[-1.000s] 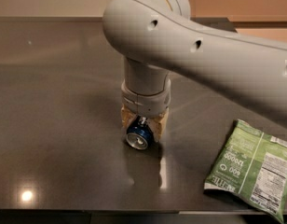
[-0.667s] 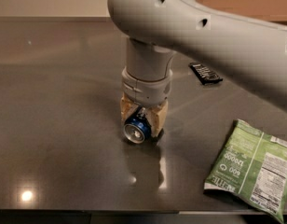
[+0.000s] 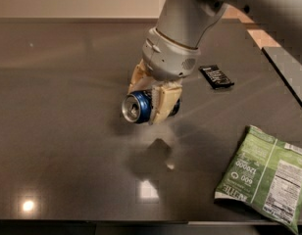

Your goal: Place pepsi can upright

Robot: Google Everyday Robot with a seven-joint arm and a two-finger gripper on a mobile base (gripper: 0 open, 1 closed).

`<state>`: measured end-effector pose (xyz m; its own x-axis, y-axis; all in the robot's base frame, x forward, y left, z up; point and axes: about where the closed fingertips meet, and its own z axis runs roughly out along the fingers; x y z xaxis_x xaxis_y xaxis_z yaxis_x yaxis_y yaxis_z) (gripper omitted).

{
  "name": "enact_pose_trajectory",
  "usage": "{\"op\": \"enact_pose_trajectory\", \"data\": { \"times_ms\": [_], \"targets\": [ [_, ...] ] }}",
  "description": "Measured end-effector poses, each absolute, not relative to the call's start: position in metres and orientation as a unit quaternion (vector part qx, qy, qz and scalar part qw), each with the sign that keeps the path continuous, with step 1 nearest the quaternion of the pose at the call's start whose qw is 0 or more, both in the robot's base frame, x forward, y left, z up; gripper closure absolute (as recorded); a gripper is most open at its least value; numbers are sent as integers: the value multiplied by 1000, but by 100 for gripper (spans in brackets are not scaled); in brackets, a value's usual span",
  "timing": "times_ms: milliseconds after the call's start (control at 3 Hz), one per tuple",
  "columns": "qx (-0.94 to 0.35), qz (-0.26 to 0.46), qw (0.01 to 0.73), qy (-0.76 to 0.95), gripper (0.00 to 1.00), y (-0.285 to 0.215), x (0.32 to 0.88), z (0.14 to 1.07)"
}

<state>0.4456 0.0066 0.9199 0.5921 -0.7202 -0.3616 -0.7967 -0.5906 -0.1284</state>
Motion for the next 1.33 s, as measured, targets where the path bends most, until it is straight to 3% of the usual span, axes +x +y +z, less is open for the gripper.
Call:
{"op": "enact_pose_trajectory", "data": {
  "times_ms": [667, 1333],
  "targets": [
    [-747, 270, 239, 558, 100, 9, 449, 939],
    [-652, 391, 325, 562, 100, 3, 462, 938]
  ]
}}
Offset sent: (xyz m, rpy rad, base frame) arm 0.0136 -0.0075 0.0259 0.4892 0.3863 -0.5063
